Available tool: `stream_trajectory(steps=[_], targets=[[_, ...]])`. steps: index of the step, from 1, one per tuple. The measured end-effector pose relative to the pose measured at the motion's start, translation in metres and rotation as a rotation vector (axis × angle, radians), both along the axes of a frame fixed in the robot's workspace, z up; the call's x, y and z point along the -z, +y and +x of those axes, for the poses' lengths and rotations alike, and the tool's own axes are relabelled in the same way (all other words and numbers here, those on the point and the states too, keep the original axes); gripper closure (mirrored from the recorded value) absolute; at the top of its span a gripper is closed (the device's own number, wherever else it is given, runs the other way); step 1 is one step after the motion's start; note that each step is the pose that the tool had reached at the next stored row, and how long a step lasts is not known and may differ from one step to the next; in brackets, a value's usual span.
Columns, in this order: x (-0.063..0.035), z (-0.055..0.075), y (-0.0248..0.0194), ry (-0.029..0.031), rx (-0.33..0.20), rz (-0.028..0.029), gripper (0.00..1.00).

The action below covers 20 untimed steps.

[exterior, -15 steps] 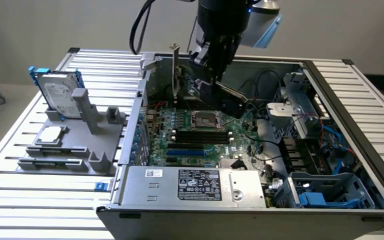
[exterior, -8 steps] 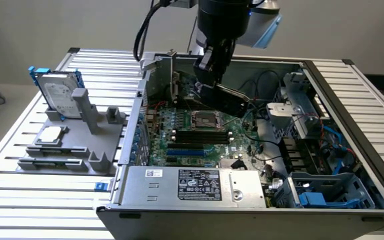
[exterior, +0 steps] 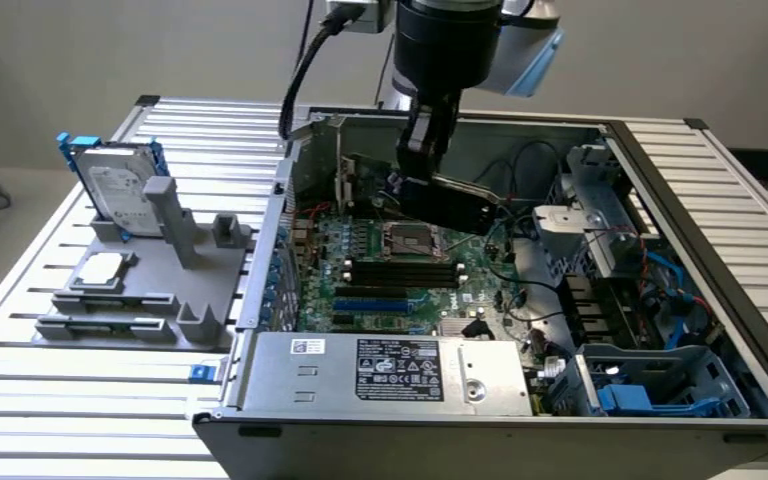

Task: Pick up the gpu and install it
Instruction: 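Insert the gpu into the slot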

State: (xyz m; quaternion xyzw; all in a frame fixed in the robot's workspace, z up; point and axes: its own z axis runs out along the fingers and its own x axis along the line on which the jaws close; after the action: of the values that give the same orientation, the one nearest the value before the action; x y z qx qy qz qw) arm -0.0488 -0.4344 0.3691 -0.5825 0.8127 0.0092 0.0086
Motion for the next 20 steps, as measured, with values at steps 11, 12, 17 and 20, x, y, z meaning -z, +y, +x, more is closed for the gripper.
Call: stream_trajectory(steps=[11,12,17,20], targets=[[0.0115,0.000,0.0000,-0.0031,-0.199,0.0002,0.74],[0.0128,0.000,0.0000,-0.0032,-0.219,0.0001,0.74],[0.0177,0.000,0.0000,-0.0033,-0.308,0.0002,0.74],[0.0204,-0.004,0.0000,-0.0051,-0.329,0.0001,0.74]])
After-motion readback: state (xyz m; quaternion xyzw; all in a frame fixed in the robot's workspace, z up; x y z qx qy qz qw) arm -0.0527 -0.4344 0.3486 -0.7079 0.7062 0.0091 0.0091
